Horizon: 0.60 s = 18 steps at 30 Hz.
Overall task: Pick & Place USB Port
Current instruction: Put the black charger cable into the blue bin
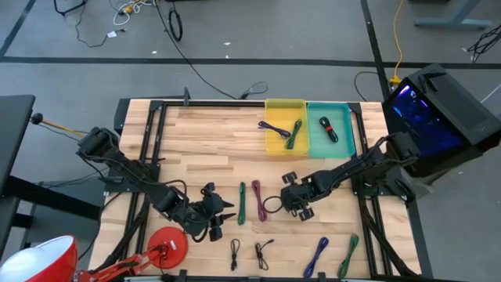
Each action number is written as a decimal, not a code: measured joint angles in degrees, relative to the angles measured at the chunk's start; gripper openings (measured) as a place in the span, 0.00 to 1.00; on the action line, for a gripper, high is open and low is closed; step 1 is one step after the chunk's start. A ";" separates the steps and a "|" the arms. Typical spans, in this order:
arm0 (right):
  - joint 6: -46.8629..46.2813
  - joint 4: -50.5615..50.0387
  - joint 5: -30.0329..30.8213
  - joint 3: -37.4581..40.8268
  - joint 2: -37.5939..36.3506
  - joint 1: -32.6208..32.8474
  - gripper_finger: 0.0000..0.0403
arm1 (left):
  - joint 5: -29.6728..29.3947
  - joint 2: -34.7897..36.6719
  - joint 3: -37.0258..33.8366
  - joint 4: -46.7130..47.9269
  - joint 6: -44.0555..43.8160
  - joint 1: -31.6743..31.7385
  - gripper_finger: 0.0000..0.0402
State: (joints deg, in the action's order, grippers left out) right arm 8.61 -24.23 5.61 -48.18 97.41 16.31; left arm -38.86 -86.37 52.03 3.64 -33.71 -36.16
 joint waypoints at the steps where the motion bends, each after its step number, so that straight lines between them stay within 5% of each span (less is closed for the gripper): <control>1: -0.84 -0.16 -1.00 0.00 0.01 -0.30 0.17 | 0.00 0.00 0.00 0.00 0.00 0.00 0.34; 3: -1.43 -0.08 -1.85 0.02 0.03 -0.87 0.06 | -0.02 0.00 0.00 0.00 0.00 0.00 0.34; 10: -6.76 -3.86 2.93 -1.86 -1.43 -1.60 0.05 | -0.06 0.00 0.00 0.00 -0.02 0.00 0.34; 18: -17.13 -15.33 12.65 -16.61 -6.21 -2.19 0.05 | 0.14 0.00 0.00 -0.06 -1.11 -0.09 0.34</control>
State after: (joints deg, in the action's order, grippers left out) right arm -8.52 -39.56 18.26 -64.80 91.19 14.12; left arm -38.72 -86.37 52.03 3.58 -34.82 -36.25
